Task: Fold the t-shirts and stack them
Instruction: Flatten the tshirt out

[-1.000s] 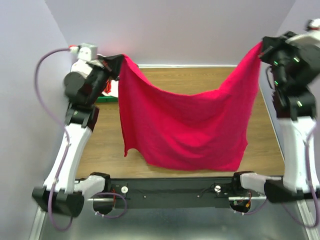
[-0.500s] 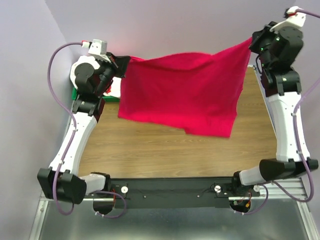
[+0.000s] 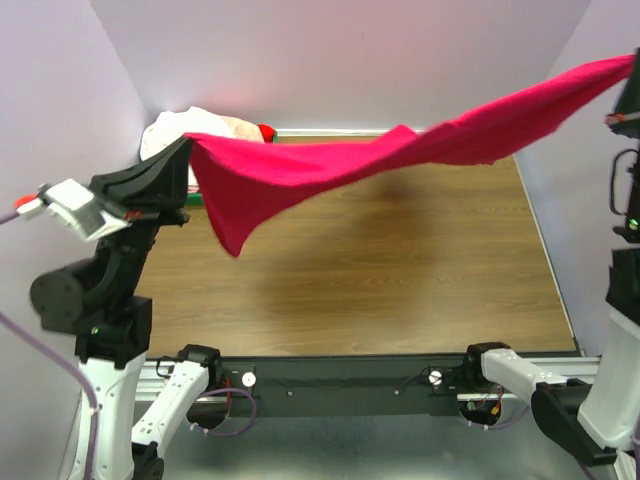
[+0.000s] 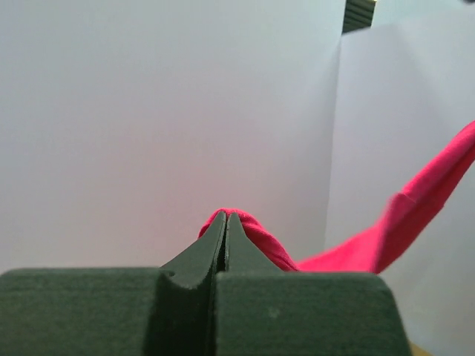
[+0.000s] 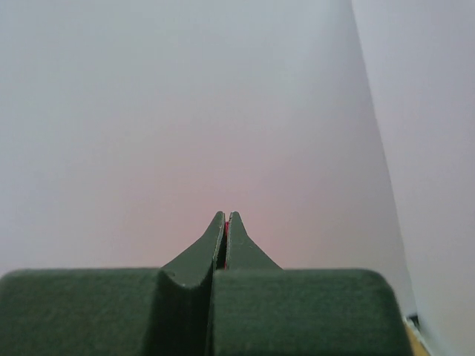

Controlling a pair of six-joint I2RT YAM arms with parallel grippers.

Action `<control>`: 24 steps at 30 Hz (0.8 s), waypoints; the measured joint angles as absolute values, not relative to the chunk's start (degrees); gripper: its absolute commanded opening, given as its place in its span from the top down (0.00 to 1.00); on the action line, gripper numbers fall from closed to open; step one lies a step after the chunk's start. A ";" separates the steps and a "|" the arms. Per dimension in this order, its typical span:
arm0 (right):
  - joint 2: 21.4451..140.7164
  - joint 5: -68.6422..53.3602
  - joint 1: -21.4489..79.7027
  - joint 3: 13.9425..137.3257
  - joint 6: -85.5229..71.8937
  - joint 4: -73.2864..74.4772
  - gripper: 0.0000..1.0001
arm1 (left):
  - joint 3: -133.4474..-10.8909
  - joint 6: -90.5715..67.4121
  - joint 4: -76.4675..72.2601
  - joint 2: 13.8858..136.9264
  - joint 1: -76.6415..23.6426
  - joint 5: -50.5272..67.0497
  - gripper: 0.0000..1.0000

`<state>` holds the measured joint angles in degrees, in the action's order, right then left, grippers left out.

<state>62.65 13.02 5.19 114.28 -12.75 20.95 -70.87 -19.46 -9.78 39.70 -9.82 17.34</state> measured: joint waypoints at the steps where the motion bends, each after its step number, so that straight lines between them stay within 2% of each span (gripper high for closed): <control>1: 62.00 12.99 5.19 115.28 -12.51 20.80 1.00 | -71.46 -19.35 -9.72 38.89 -9.82 17.32 1.00; 8: 59.94 12.51 5.19 122.54 -10.90 19.75 1.00 | -74.89 -19.31 -8.91 36.60 -9.82 17.37 1.00; 15: 64.42 13.10 5.19 122.30 -8.91 18.17 1.00 | -72.60 -21.04 -11.81 39.27 -9.82 17.43 1.00; 19: 71.61 14.63 5.19 116.86 -8.16 15.55 1.00 | -68.18 -21.69 -16.60 48.45 -9.82 17.37 1.00; 24: 89.62 17.69 5.19 113.27 -7.33 13.34 1.00 | -67.07 -22.13 -18.59 71.00 -9.80 16.99 1.00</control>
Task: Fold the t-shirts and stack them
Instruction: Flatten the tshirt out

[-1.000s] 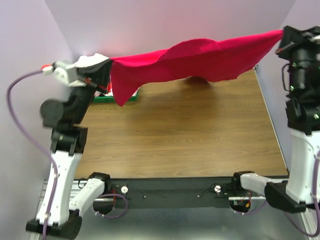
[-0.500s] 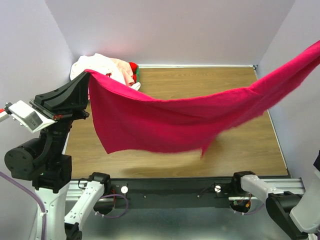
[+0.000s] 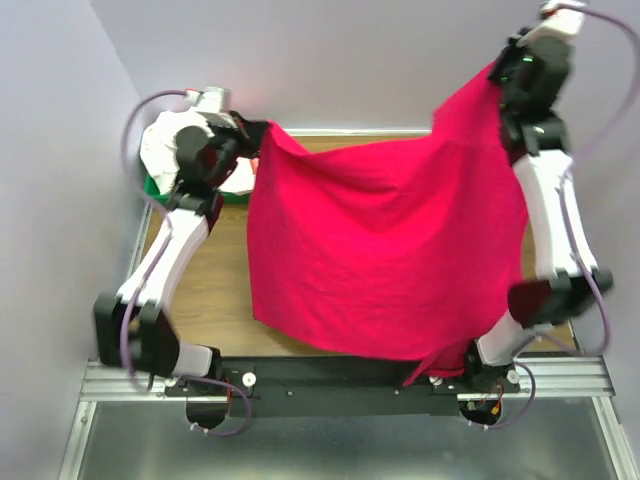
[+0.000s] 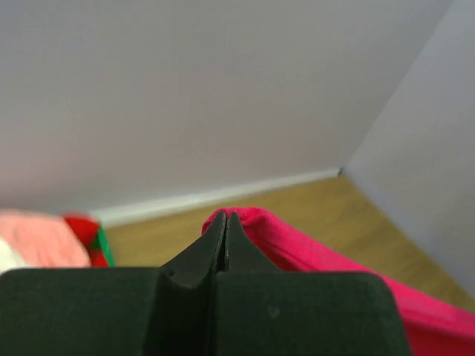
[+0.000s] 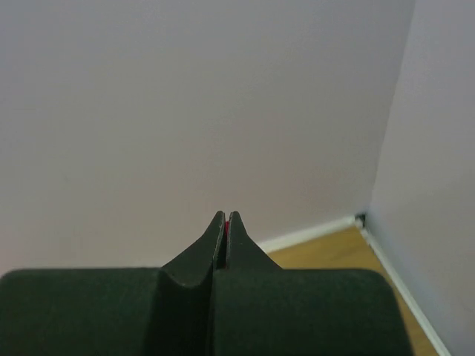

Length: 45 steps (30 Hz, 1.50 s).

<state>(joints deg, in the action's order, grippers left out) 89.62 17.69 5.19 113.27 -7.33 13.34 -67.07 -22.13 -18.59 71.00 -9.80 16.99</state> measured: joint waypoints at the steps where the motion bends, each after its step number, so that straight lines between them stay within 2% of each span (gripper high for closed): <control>1: 93.89 18.48 5.19 113.27 -7.31 13.23 0.99 | -67.44 -22.20 -18.13 75.92 -9.80 16.95 0.88; 2: 97.38 18.96 5.19 113.25 -7.33 13.37 0.99 | -68.23 -22.31 -17.43 81.82 -9.80 16.91 0.77; 4: 104.16 20.45 5.19 113.27 -7.64 13.80 0.56 | -71.48 -22.76 -15.42 90.96 -9.78 17.08 0.50; 5: 107.00 21.34 5.19 113.27 -7.77 14.28 0.26 | -73.73 -22.94 -14.76 95.22 -9.74 17.17 0.46; 6: 109.54 22.06 5.19 113.27 -7.77 15.16 0.15 | -75.37 -23.20 -14.26 98.21 -9.74 17.37 0.37; 8: 111.46 22.83 5.19 113.27 -8.10 16.53 0.02 | -77.41 -23.40 -13.43 102.06 -9.76 17.65 0.32; 15: 106.17 23.97 5.19 106.80 -8.99 15.75 0.00 | -76.03 -22.98 -14.57 98.19 -11.14 17.61 0.31; 20: 95.64 20.12 5.19 90.61 -13.50 13.69 0.00 | -65.14 -22.52 -18.31 89.41 -14.41 16.95 0.31; 25: 90.28 13.13 5.19 75.70 -19.49 13.15 0.00 | -55.22 -21.74 -19.35 89.84 -17.43 16.95 0.31; 33: 93.14 9.06 5.30 62.78 -24.62 12.91 0.00 | -49.89 -21.43 -18.48 94.35 -19.11 16.97 0.31; 45: 104.71 9.56 5.06 63.13 -26.83 12.01 0.00 | -58.19 -19.94 -13.15 107.20 -19.53 18.02 0.31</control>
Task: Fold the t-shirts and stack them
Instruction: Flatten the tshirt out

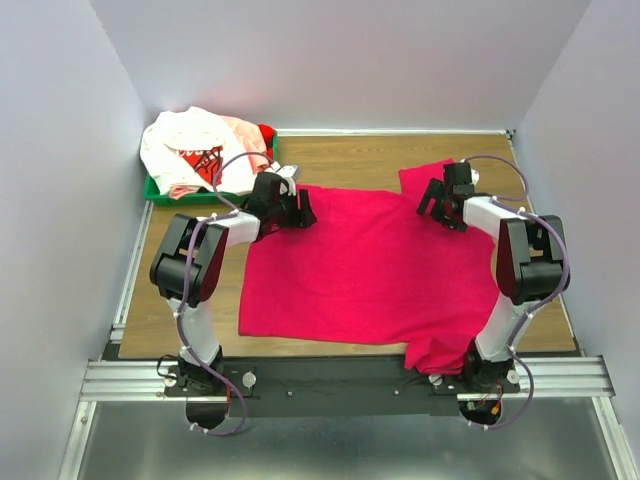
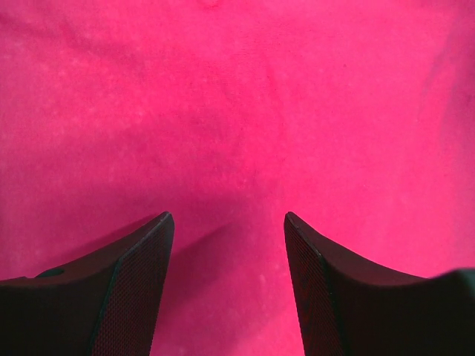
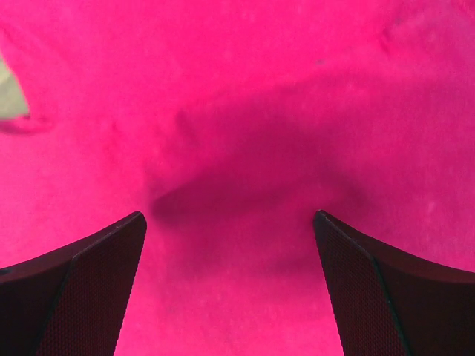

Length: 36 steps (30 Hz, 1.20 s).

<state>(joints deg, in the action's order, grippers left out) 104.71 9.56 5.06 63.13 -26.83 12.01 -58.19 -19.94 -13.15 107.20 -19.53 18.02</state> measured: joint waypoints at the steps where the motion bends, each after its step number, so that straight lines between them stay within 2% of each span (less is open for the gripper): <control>1: 105.27 9.58 4.89 63.70 -27.03 11.77 0.00 | -59.24 -19.68 -12.45 107.96 -19.53 18.02 0.31; 16: 114.32 7.62 -1.04 75.11 -27.62 10.09 0.00 | -73.63 -18.28 -7.33 118.24 -19.62 18.46 0.34; 29: 122.78 5.37 -3.20 88.95 -27.16 15.16 0.00 | -91.31 -18.65 0.16 128.27 -19.11 20.25 0.34; 36: 121.91 3.03 -3.40 89.17 -25.85 17.28 0.00 | -92.23 -18.61 1.93 127.13 -19.14 19.73 0.34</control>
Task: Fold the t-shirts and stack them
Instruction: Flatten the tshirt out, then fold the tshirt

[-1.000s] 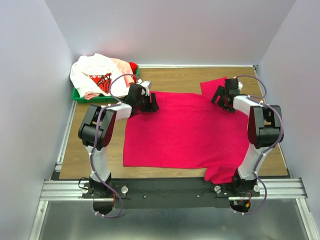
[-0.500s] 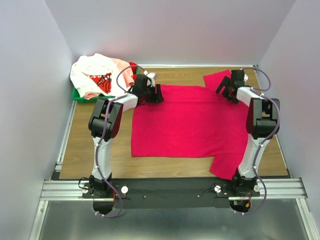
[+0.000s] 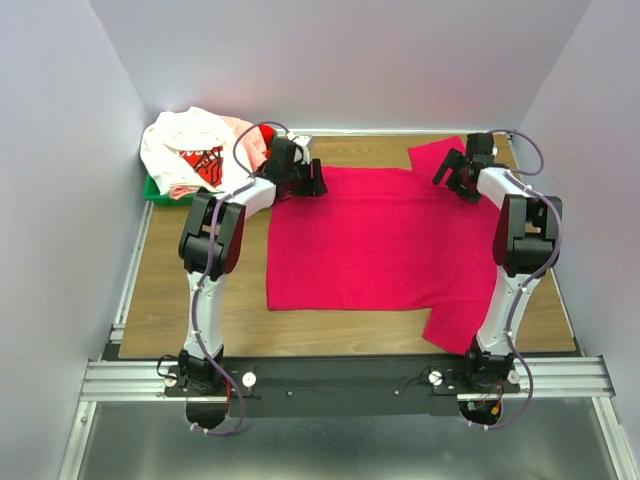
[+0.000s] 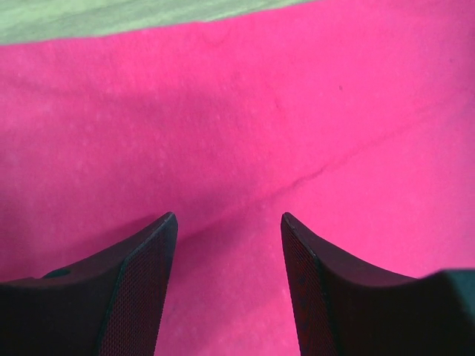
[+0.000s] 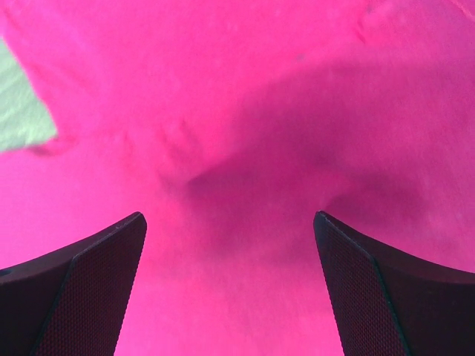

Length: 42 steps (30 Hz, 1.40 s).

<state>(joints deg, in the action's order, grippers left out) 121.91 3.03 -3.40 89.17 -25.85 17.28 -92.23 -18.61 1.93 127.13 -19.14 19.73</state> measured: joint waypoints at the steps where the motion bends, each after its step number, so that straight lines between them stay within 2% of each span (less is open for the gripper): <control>1: 120.73 2.76 -3.40 88.29 -25.61 17.65 0.00 | -90.54 -18.61 1.61 125.80 -19.27 19.05 0.34; 11: 105.38 1.67 -3.36 74.37 -24.80 17.45 0.00 | -73.69 -18.28 -2.15 113.54 -20.27 15.27 0.37; 19: 105.27 0.12 -3.33 67.24 -25.04 17.17 0.00 | -68.97 -18.20 -4.62 113.73 -20.29 14.90 0.37; 34: 111.00 -0.64 -3.33 72.34 -27.00 14.41 0.00 | -81.56 -18.11 -4.45 123.13 -17.37 19.59 0.37; 42: 114.72 -1.72 -3.33 77.03 -27.86 13.39 0.00 | -92.27 -17.78 -0.40 129.40 -15.59 21.26 0.39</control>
<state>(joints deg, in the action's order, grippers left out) 114.72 -1.72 -3.33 77.03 -27.86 13.39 -92.27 -17.78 -0.40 129.40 -15.59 21.26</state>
